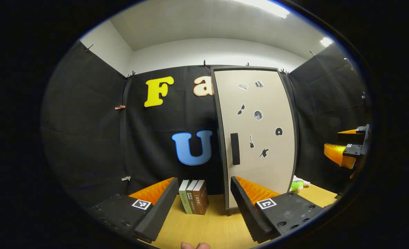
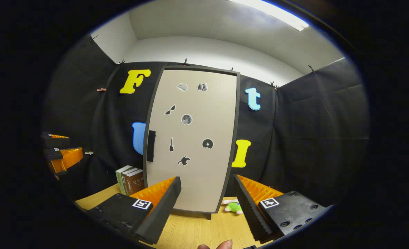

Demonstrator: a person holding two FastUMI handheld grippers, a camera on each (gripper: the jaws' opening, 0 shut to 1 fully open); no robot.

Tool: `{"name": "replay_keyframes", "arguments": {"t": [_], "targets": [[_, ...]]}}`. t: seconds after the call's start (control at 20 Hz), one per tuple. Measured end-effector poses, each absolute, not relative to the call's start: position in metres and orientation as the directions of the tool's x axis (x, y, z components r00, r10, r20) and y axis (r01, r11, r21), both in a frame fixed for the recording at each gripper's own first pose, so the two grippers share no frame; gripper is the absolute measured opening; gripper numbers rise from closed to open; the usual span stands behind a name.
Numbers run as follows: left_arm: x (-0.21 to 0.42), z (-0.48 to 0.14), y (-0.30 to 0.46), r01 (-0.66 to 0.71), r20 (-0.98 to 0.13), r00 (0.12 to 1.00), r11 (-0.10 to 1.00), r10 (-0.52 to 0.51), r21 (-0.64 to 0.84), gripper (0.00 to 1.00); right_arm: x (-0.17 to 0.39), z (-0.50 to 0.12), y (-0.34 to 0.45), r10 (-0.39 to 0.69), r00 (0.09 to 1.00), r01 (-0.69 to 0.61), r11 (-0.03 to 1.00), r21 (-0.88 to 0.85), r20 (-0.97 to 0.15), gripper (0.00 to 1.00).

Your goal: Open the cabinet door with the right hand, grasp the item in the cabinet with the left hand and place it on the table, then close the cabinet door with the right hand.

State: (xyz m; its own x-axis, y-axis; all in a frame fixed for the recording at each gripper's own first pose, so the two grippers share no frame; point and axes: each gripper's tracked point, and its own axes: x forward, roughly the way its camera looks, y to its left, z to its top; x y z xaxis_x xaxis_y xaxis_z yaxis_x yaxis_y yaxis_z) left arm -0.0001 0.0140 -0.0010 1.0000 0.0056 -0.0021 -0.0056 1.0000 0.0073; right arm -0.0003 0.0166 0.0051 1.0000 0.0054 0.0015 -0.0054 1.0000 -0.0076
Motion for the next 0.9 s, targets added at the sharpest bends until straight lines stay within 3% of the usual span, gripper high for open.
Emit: {"name": "replay_keyframes", "arguments": {"t": [0.6,0.9], "targets": [[0.002,-0.005,0.029,-0.008,-0.004,1.000,1.000,0.008,0.004,0.95,0.003,0.011,0.034,0.013,1.000,-0.012,1.000,-0.015,0.010,0.97],[0.008,-0.010,0.053,-0.033,-0.009,0.999,0.999,0.033,0.013,0.95,0.033,0.010,0.079,0.085,0.996,-0.085,0.996,0.022,-0.002,0.98]]}}
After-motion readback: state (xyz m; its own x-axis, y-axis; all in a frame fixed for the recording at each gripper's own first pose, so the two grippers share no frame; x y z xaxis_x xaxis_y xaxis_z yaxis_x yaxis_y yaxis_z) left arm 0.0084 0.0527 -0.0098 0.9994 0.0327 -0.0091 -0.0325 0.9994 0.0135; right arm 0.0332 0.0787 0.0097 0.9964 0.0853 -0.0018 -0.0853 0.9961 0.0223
